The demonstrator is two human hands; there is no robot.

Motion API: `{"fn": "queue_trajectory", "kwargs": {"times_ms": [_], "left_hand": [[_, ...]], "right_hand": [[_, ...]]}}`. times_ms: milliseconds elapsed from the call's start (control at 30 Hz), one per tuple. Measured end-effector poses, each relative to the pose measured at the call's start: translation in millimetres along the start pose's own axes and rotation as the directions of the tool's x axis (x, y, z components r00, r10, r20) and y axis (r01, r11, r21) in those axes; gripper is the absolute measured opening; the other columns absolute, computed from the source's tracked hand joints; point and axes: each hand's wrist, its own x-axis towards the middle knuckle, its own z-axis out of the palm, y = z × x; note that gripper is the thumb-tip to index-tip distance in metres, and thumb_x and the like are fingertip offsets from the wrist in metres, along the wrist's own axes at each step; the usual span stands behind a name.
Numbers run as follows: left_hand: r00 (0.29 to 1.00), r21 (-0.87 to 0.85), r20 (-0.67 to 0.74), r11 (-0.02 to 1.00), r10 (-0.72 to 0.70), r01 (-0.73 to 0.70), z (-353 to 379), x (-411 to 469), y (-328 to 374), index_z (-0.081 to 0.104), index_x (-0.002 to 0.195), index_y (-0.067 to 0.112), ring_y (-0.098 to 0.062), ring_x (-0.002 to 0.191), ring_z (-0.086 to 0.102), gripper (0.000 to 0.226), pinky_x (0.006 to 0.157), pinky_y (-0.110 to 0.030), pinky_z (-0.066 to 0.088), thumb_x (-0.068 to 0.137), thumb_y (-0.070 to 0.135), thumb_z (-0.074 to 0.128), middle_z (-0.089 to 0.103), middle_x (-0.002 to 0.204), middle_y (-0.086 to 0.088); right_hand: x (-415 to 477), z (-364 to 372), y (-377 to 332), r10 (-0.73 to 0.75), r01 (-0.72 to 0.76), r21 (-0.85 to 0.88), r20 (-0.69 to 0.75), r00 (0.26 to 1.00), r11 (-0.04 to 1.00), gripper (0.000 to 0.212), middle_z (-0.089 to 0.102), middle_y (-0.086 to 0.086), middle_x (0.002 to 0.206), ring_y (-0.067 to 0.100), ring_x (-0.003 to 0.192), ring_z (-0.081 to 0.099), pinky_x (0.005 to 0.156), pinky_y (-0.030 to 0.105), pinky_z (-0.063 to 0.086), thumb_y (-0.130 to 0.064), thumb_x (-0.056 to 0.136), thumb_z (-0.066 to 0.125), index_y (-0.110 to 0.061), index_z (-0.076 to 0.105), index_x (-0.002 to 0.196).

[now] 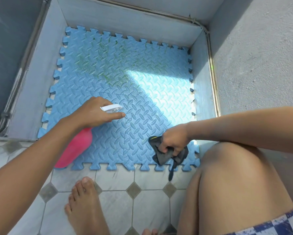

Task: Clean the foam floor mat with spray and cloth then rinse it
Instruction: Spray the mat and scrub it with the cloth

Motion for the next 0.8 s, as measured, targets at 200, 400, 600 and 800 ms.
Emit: {"fn": "queue_trajectory", "kwargs": {"times_ms": [200,400,600,800], "left_hand": [[0.999,-0.037,-0.042,0.999,0.022,-0.024,1.1,0.5,-4.1,0.065,0.075,0.003,-0.035,0.074,0.067,0.084,0.074,-0.052,0.054,0.062,0.086,0.065,0.068,0.072,-0.017],[0.993,-0.088,-0.111,0.995,-0.049,0.040,-3.0,4.4,-4.5,0.069,0.074,0.006,-0.029,0.075,0.069,0.072,0.072,-0.040,0.053,0.067,0.078,0.070,0.073,0.066,-0.005],[0.990,-0.063,-0.129,0.997,-0.053,0.046,-7.2,4.5,-6.8,0.065,0.075,0.001,-0.032,0.068,0.063,0.076,0.073,-0.045,0.053,0.070,0.077,0.070,0.071,0.070,-0.015],[0.984,-0.072,-0.175,0.997,-0.026,0.014,-28.6,-1.0,-13.5,0.070,0.069,0.007,-0.012,0.056,0.055,0.053,0.061,-0.023,0.042,0.084,0.058,0.075,0.070,0.065,-0.008]], "right_hand": [[-25.4,-22.5,68.1,0.660,-0.415,0.515,-0.544,0.518,0.750,0.022,0.058,0.003,0.089,0.028,0.084,0.059,0.067,0.031,0.035,-0.032,0.091,0.068,-0.016,0.053,0.099],[-25.4,-22.6,86.9,0.881,-0.583,0.671,-0.431,0.196,0.458,0.029,0.050,0.020,0.118,0.040,0.097,0.059,0.077,0.039,0.043,-0.022,0.096,0.055,-0.010,0.046,0.121],[27.7,-24.5,-7.8,-0.066,0.061,-0.025,-0.446,0.893,0.998,0.036,0.048,0.009,0.113,0.027,0.085,0.056,0.066,0.032,0.045,-0.037,0.090,0.066,-0.024,0.056,0.122],[-2.8,-10.4,27.2,-0.176,0.126,-0.223,-0.221,0.959,0.967,0.034,0.049,0.011,0.107,0.030,0.090,0.054,0.060,0.032,0.039,-0.031,0.083,0.065,-0.018,0.056,0.114]]}}
